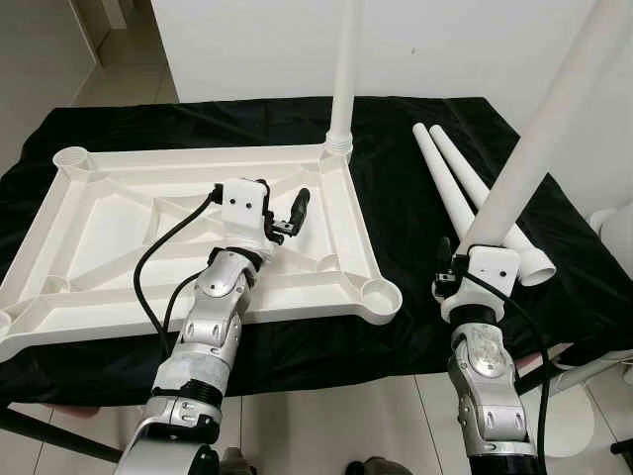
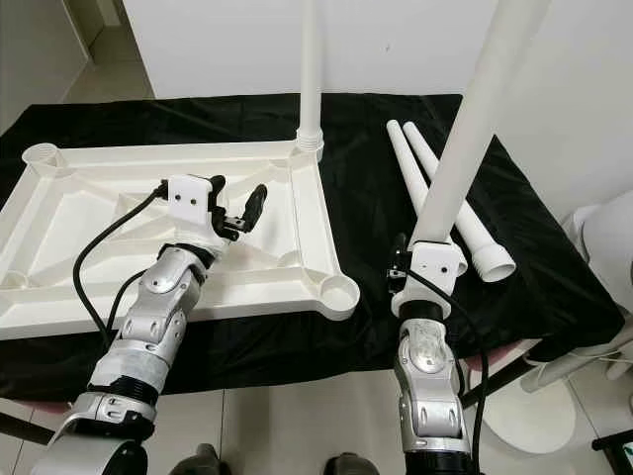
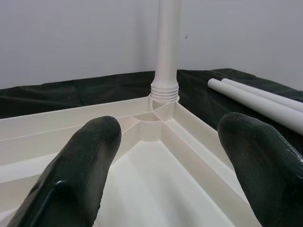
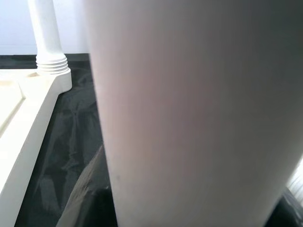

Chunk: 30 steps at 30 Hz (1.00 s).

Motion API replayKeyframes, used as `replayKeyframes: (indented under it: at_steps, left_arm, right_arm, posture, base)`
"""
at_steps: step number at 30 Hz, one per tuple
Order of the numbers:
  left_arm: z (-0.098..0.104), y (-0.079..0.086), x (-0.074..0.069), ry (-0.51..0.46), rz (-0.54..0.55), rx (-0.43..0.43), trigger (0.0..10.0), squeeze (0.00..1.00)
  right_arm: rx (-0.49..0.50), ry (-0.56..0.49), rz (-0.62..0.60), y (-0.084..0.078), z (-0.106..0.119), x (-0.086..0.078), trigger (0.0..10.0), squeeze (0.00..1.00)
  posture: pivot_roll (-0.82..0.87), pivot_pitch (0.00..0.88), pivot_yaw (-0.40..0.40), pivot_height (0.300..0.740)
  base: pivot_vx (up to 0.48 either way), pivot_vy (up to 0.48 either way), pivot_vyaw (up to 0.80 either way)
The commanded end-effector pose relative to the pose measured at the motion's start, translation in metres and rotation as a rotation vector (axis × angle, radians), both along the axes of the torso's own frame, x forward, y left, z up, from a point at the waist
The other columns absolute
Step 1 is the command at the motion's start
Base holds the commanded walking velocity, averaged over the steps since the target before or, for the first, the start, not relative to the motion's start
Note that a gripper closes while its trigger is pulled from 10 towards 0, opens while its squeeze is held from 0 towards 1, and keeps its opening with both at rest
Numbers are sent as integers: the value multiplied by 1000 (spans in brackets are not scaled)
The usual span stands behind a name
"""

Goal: Building children table

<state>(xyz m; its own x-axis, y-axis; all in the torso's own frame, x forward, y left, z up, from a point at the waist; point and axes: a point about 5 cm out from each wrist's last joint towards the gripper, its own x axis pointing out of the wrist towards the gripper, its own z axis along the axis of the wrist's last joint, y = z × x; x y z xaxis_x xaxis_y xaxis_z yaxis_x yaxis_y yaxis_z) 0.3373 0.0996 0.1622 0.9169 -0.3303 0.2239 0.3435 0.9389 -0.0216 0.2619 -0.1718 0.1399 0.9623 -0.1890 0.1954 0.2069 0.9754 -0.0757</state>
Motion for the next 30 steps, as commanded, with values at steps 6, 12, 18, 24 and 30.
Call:
replayKeyframes:
  at_steps: [6,12,18,24,30]
  left_arm:
    - [8,-1,9,-10,-29,11,10000,0]
    - [7,-5,9,-5,-46,13,10000,0]
    - [7,-10,11,-1,-58,21,10000,0]
    - [5,-6,11,-1,-54,28,10000,0]
    - [3,-3,8,-7,-75,51,10000,0]
  right_arm:
    - [-36,-42,2,6,8,9,10000,0]
    - [-42,-45,8,7,10,8,10000,0]
    - [-55,-37,23,8,9,8,10000,0]
    - [-55,-30,36,9,7,9,10000,0]
    - [-59,-27,37,8,6,10,10000,0]
  posture:
    - [-29,0,73,740]
    - [-52,0,88,740]
    - [-49,0,81,740]
    - [-33,0,65,740]
    - [-24,0,58,740]
  base:
    - [0,0,0]
    - [0,0,0]
    - [0,0,0]
    - [0,0,0]
    - [0,0,0]
